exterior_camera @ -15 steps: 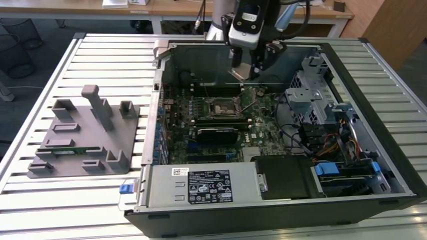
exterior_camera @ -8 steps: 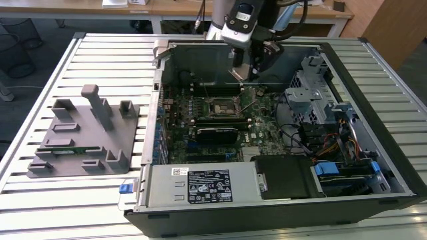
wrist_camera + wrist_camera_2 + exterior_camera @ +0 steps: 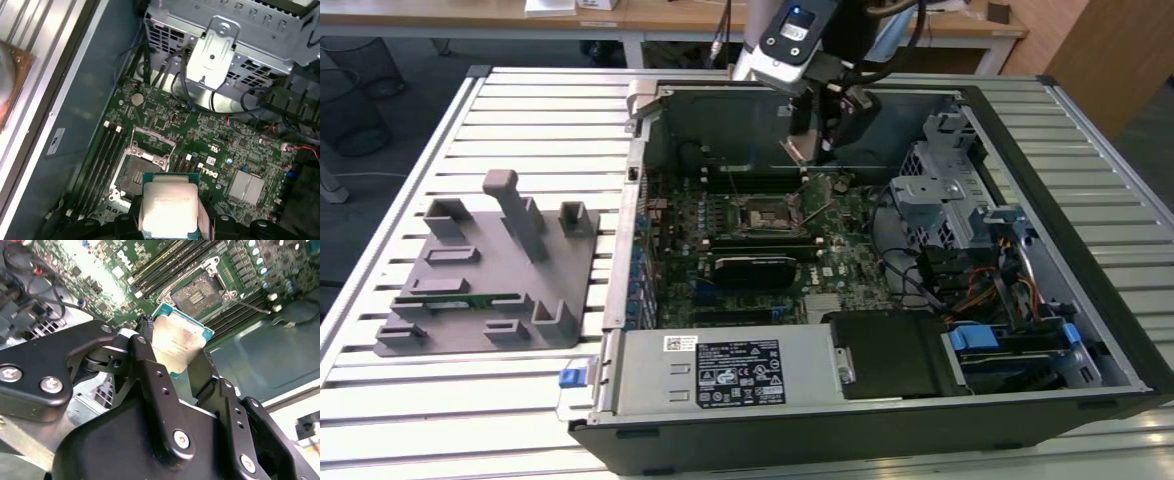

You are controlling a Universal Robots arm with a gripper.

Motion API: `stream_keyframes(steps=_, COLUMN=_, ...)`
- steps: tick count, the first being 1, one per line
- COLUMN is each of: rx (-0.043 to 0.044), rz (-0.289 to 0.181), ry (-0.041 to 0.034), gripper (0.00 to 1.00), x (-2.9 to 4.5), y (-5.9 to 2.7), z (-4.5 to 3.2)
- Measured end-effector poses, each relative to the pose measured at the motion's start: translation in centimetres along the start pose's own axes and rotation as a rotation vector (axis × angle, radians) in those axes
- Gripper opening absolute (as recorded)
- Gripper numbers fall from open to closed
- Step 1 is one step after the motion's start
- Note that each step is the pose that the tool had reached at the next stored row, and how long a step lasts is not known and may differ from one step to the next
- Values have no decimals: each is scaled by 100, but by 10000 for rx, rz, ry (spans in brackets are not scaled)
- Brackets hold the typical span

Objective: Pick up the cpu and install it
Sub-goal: 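Place the cpu into insertion slot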

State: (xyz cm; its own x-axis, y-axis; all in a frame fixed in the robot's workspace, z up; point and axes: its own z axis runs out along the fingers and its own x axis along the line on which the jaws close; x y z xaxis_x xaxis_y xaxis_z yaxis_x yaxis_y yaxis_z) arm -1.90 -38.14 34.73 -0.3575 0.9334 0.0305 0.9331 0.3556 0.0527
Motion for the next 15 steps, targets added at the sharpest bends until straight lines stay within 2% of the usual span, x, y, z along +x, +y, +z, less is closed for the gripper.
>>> stream_keyframes(steps=5, rx=-25, rz=818, ry=-43, gripper=53, x=1, y=-1, z=22)
stream_keyframes(steps=12, rx=-26, rz=1147, ry=-58, gripper=53, x=64, y=6, z=109)
stream_keyframes(steps=15, rx=-38, rz=1504, ry=-78, gripper=53, x=73, y=2, z=138)
